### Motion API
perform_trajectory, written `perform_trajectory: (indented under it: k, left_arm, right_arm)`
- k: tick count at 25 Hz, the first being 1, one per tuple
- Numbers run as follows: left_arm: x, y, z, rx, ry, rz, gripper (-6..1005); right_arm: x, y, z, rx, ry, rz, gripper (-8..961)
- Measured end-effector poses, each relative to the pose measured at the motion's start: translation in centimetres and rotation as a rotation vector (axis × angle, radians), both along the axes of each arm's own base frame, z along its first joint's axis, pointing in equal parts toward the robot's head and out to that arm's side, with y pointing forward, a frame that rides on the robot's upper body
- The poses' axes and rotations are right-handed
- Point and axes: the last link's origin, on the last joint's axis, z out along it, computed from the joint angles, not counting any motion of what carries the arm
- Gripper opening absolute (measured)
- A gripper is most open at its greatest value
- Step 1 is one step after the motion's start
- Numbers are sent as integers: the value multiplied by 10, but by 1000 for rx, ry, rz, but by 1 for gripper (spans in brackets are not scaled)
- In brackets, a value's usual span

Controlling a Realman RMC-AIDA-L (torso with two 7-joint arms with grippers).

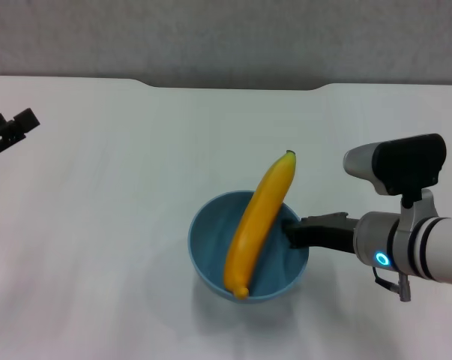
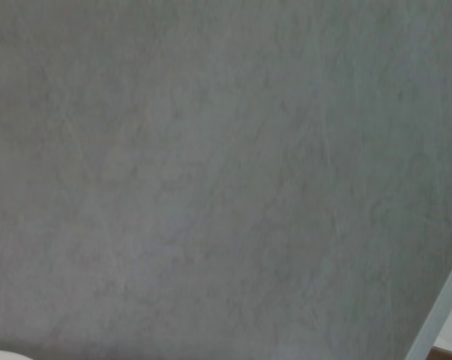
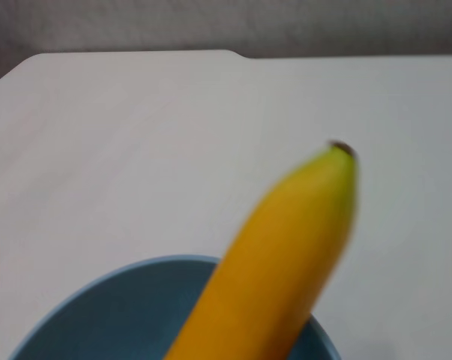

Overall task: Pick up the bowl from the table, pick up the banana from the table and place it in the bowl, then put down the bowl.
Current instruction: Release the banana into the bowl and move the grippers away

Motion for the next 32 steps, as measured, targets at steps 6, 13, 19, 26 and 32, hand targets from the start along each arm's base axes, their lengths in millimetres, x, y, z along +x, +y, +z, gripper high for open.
perform_trajectory:
  k: [6,13,19,26,32]
  left_arm:
    - [-3,-1,-2,3,-3,7,907]
    - [-8,-2,-6,23,-28,15,907]
    - [-9,-3,-6,26,-27,15,907]
    - [-10,-2,-8,22,-33,18,907]
    - [-10,-3,-8,23,-33,19,906]
  right_arm:
    - [8,-1,-1,-8,13,-39,66]
    - [23,-6,-4,-34,-16,-78,66]
    - [25,-6,-4,-35,-21,-82,67]
    - [29,-5,-4,-34,-29,-87,68]
    - [29,-5,-4,-31,-24,-88,135]
